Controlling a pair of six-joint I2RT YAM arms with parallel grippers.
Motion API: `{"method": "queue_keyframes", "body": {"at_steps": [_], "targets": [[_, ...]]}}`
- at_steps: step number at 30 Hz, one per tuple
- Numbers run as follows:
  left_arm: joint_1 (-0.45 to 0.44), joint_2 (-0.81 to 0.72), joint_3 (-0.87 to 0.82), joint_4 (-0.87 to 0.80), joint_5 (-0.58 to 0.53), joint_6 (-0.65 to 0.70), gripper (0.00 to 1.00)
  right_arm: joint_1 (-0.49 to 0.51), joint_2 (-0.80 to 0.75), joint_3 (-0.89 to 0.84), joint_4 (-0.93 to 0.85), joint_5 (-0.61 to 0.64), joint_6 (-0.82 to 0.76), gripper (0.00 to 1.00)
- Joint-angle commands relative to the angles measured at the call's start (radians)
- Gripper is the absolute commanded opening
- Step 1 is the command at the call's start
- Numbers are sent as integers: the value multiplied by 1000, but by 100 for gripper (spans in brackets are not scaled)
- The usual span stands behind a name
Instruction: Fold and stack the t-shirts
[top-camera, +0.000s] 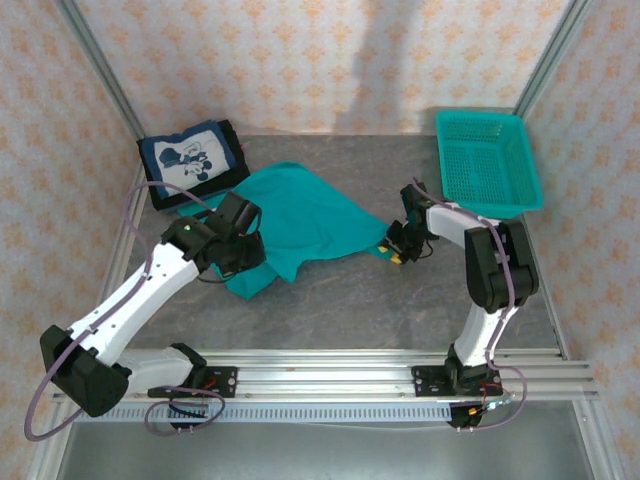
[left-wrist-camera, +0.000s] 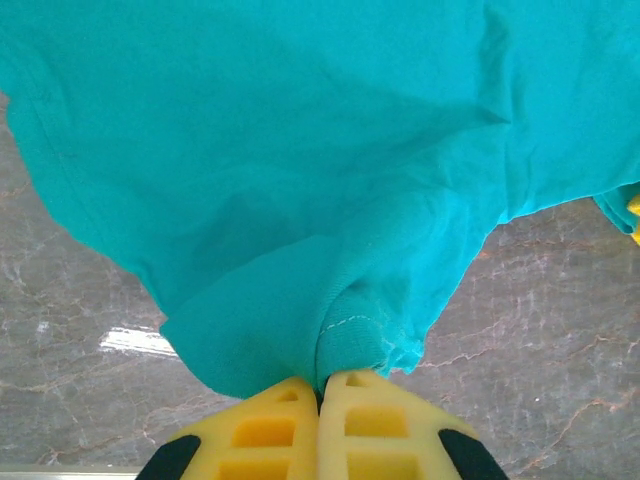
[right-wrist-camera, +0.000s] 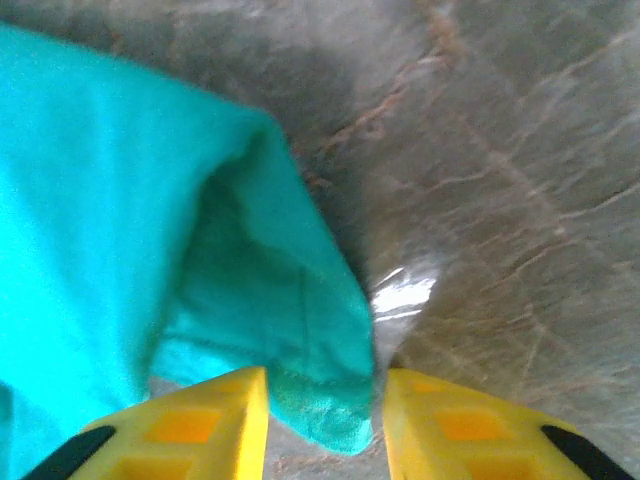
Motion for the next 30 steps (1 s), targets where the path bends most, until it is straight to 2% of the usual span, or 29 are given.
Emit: {"method": "queue_keyframes", "body": {"at_steps": [1,3,5,10,13,16,19,22,24,28,30], "targets": [[31,-26,32,-3,6,29,0,4,68,40,70,86,-8,21],[66,-41,54,-25,2,49,0,3,55,66,37,152,-22,8],[108,-53,91,-56,-9,82,0,-2,26,106,4,214,-52,0],[220,-58,213,-128,-29,176,0,-3,-48,289,-137,455,-229,0],[272,-58,279,-156,-36,212,0,-2,-119,337,-146,625,-373,0],[305,-77,301,-169,-59,225,0,3,-225,277,-67,762,-538,0],[337,-130,274,-171,-103,214,0,20,-353,142,33,878,-658,0],[356,-204,194,-150,-107,184,0,47,-509,-64,184,825,-742,0],[357,-241,120,-145,-91,165,0,104,-599,-180,245,795,-758,0],[357,-333,-84,-130,-24,120,0,222,-751,-353,256,724,-655,0],[355,-388,-183,-131,-13,96,0,230,-795,-393,204,658,-557,0]]}}
